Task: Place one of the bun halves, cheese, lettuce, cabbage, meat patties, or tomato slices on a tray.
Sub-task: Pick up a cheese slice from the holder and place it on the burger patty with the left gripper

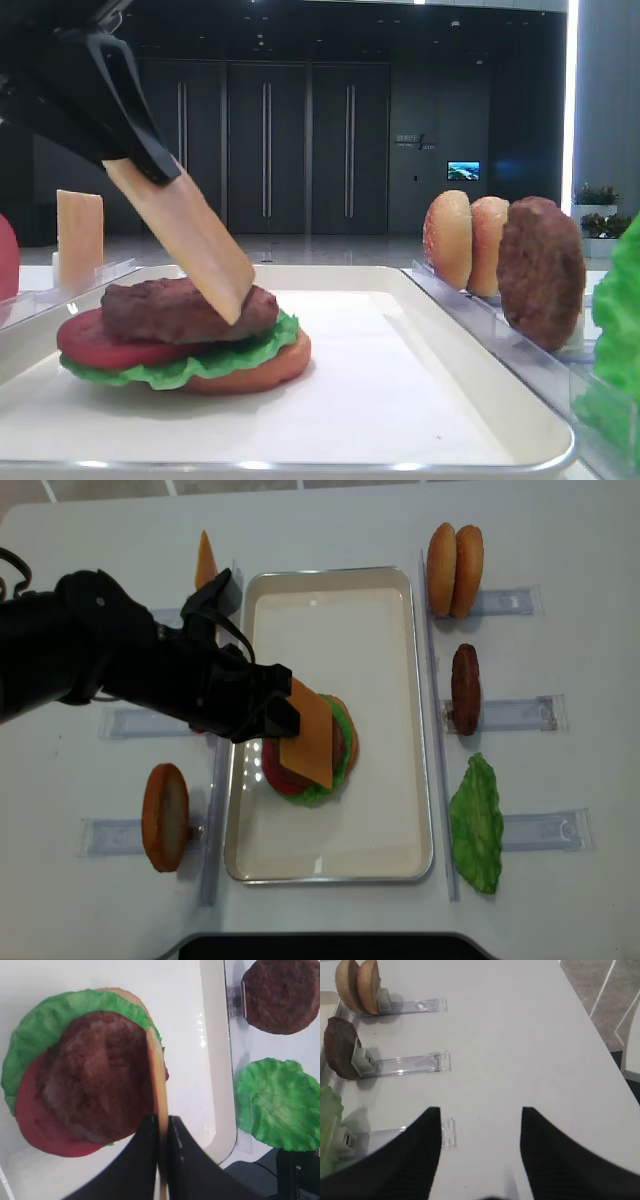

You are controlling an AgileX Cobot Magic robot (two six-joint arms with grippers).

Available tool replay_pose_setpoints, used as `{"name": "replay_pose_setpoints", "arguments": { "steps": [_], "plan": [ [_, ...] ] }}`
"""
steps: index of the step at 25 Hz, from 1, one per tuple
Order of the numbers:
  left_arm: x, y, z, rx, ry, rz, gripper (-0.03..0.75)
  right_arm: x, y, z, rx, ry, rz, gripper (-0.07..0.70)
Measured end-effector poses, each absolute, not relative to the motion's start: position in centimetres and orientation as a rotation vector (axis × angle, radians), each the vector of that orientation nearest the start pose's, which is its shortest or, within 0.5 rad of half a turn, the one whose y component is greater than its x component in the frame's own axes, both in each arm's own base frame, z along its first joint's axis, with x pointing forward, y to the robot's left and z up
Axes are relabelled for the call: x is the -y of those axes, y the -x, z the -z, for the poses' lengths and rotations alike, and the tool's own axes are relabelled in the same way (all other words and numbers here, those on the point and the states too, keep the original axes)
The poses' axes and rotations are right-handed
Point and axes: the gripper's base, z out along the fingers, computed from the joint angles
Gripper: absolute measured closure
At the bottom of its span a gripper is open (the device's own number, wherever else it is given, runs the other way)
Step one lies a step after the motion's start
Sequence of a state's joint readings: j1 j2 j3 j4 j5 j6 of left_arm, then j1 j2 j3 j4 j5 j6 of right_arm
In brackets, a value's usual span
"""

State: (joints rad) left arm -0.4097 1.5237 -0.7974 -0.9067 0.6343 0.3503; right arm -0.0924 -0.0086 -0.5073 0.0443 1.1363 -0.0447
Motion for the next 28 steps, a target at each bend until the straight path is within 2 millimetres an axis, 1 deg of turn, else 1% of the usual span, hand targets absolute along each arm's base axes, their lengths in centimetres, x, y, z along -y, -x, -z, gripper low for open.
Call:
{"name": "replay_pose_setpoints", "arguments": {
  "steps": [7,10,13,20,22,24,28],
  "plan": [
    [14.9,-23.9,-20.4,-2.739,-0.114,0.907,0.694,-0.5,1.0,-27.3,-2.103,-0.046,0.029,0.283],
    [14.9,-24.0,-20.4,-2.734,-0.112,0.901,0.669,-0.5,1.0,-27.3,-2.103,-0.046,0.029,0.283],
    [14.8,-24.0,-20.4,-2.734,-0.128,0.883,0.594,-0.5,1.0,-27.3,-2.103,-0.046,0.029,0.283],
    [14.7,-24.1,-20.3,-2.734,-0.140,0.867,0.388,-0.5,1.0,-27.3,-2.103,-0.046,0.029,0.283],
    [14.3,-24.3,-20.3,-2.733,-0.117,0.863,0.341,-0.5,1.0,-27.3,-2.103,-0.046,0.029,0.283],
    [13.5,-24.6,-20.3,-2.736,-0.081,0.862,0.319,-0.5,1.0,-27.3,-2.103,-0.046,0.029,0.283],
    [12.1,-25.2,-20.3,-2.742,-0.017,0.857,0.298,-0.5,1.0,-27.3,-2.103,-0.046,0.029,0.283]
  ]
}}
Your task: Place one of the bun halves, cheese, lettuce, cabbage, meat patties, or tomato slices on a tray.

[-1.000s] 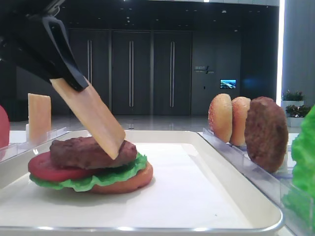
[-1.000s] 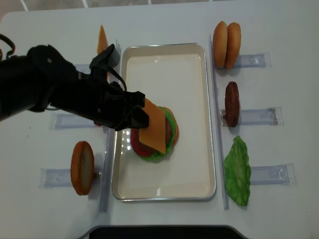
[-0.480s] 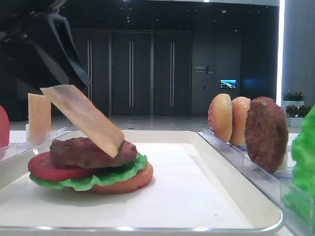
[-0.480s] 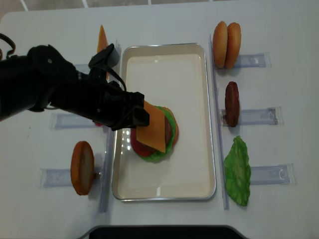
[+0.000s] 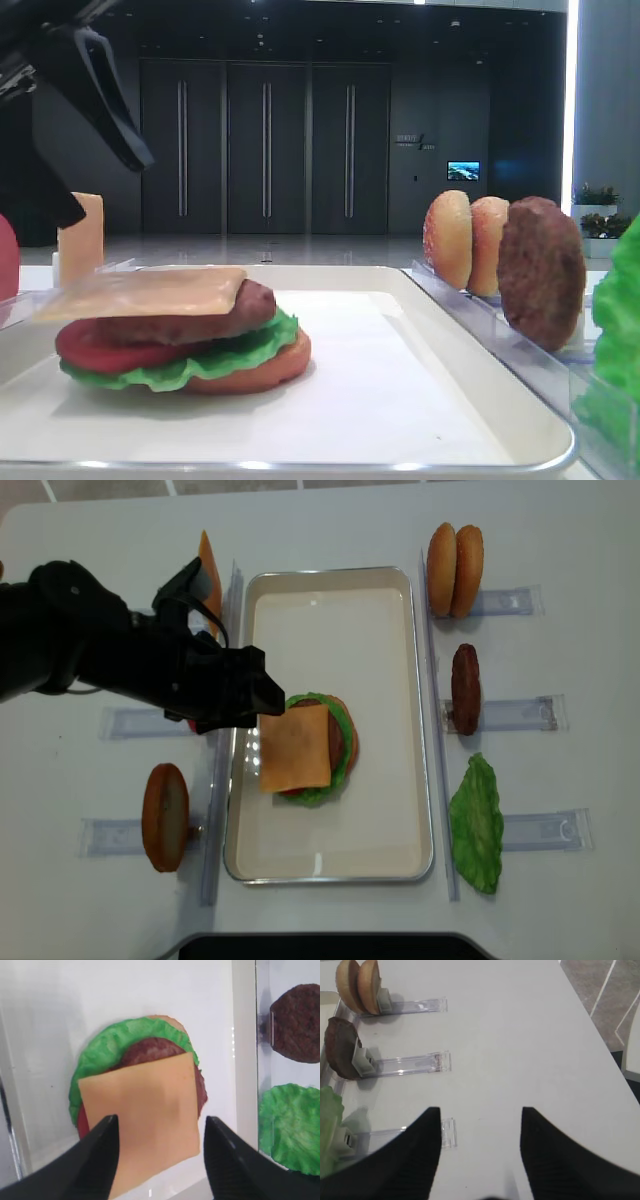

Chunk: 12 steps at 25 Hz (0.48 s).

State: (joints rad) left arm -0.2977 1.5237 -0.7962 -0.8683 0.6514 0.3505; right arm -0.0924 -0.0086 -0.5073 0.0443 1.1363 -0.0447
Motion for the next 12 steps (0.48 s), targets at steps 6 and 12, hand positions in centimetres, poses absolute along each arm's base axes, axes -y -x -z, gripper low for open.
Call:
{"name": "replay_pose_setpoints", "arguments": {
  "steps": [6,12],
  "plan": [
    [11.9,-25.1,-20.3,-2.752,-0.016,0.860,0.204,-0.5,1.0,-27.3,-2.103,-0.046,0.029,0.283],
    [12.1,-26.4,-22.7,-2.767,-0.085,0.812,0.195,-0.5,1.0,-27.3,-2.103,-0.046,0.029,0.283]
  ]
}}
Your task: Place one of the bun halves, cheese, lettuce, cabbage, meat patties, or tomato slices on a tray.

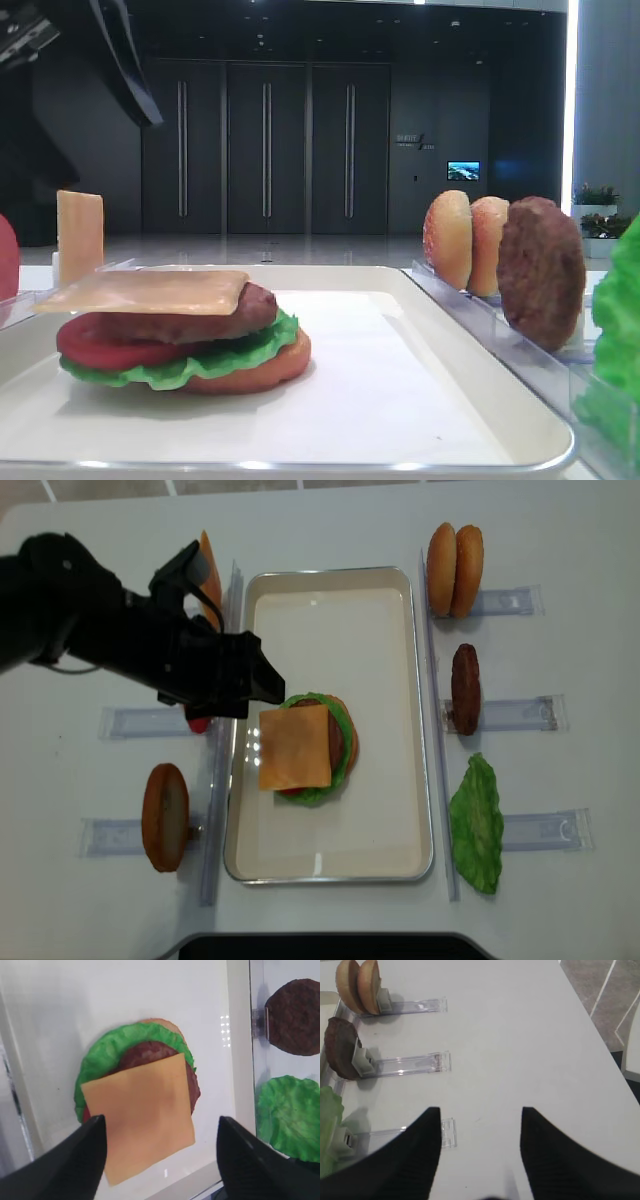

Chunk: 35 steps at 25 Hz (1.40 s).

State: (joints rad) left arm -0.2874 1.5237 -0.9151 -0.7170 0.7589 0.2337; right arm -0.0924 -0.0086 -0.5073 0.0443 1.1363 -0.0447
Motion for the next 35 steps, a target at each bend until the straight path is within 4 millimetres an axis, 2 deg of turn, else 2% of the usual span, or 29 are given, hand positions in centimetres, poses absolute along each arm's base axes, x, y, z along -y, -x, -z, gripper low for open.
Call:
{"name": "replay_pose_setpoints", "arguments": {
  "steps": [3,6,10,17,19,25,27,30,33,35],
  "plan": [
    [11.7,-27.6,-25.4,-2.807,-0.086,0.678,0.195,-0.5,1.0,-27.3,-2.103,-0.046,0.029,0.283],
    [10.6,-28.5,-28.2,-2.848,-0.058,0.452,0.195,-0.5,1.0,-27.3,-2.103,-0.046,0.029,0.283],
    [9.5,-28.9,-31.2,-2.865,-0.007,0.271,0.195,-0.5,1.0,-27.3,-2.103,-0.046,0.029,0.283],
    [7.9,-28.8,-31.4,-2.894,0.000,0.052,0.263,-0.5,1.0,-27.3,-2.103,-0.046,0.029,0.283],
    [6.6,-29.2,-31.5,-2.879,0.023,-0.034,0.268,-0.5,1.0,-27.3,-2.103,-0.046,0.029,0.283],
    [0.3,-30.1,-31.3,-2.880,0.169,-0.146,0.272,-0.5,1.0,-27.3,-2.103,-0.046,0.029,0.283],
    [-1.1,-30.1,-31.3,-2.881,0.181,-0.180,0.272,-0.5,1.0,-27.3,-2.103,-0.046,0.029,0.283],
    [-1.9,-30.0,-31.4,-2.874,0.168,-0.243,0.272,-0.5,1.0,-27.3,-2.103,-0.046,0.029,0.283],
    [-1.9,-27.8,-31.6,-2.870,0.167,-0.239,0.272,-0.5,1.0,-27.3,-2.103,-0.046,0.029,0.283],
    [-1.7,-24.5,-31.6,-2.867,0.171,-0.212,0.272,-0.5,1.0,-27.3,-2.103,-0.046,0.029,0.283]
  ]
}}
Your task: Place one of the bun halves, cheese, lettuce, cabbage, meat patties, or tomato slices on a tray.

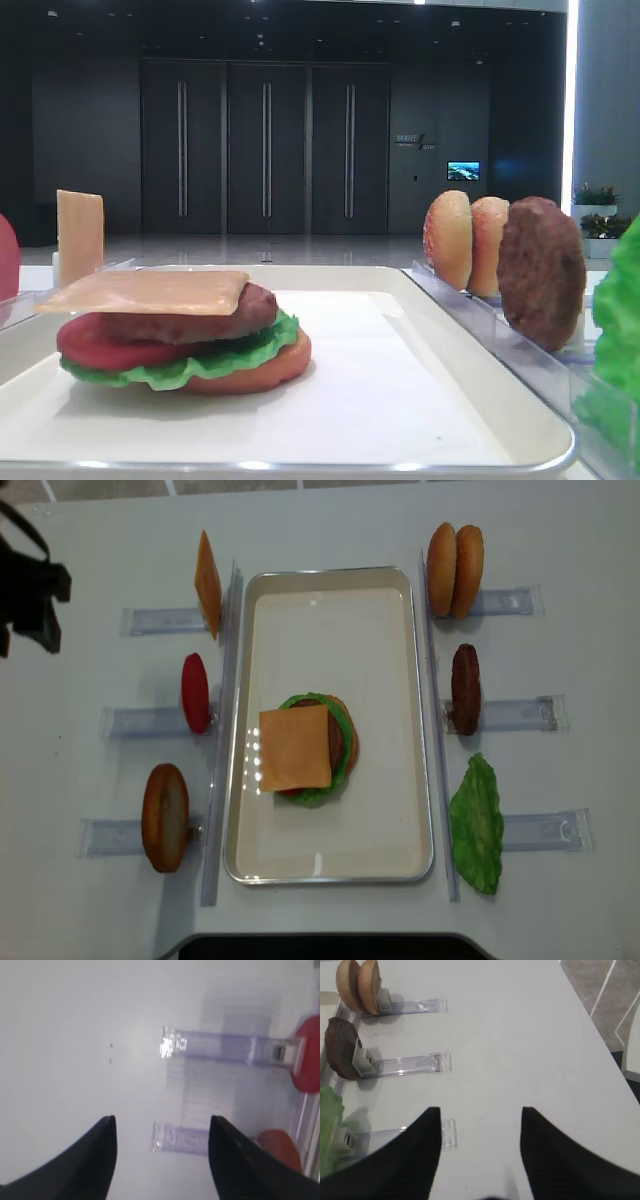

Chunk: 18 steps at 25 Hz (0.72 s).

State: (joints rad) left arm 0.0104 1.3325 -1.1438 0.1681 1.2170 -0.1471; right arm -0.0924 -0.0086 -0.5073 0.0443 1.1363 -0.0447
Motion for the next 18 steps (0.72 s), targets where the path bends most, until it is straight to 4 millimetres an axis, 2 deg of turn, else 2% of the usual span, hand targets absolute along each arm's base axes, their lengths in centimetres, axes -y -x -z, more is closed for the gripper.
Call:
{"name": "replay_pose_setpoints", "arguments": {
  "steps": [4,6,10,13,18],
  "plan": [
    [-1.5,-17.4,-30.4,-2.845,0.173,-0.196,0.272,-0.5,1.0,-27.3,-2.103,-0.046,0.029,0.283],
    [-1.5,-14.3,-28.9,-2.832,0.169,-0.194,0.272,-0.5,1.0,-27.3,-2.103,-0.046,0.029,0.283],
    [-1.4,-9.1,-26.5,-2.732,0.131,-0.183,0.272,-0.5,1.0,-27.3,-2.103,-0.046,0.029,0.283],
    [-1.2,-6.5,-25.5,-2.624,0.114,-0.147,0.272,-0.5,1.0,-27.3,-2.103,-0.046,0.029,0.283],
    [-0.7,-3.4,-26.3,-2.381,0.050,-0.096,0.272,-0.5,1.0,-27.3,-2.103,-0.046,0.029,0.283]
  ]
}}
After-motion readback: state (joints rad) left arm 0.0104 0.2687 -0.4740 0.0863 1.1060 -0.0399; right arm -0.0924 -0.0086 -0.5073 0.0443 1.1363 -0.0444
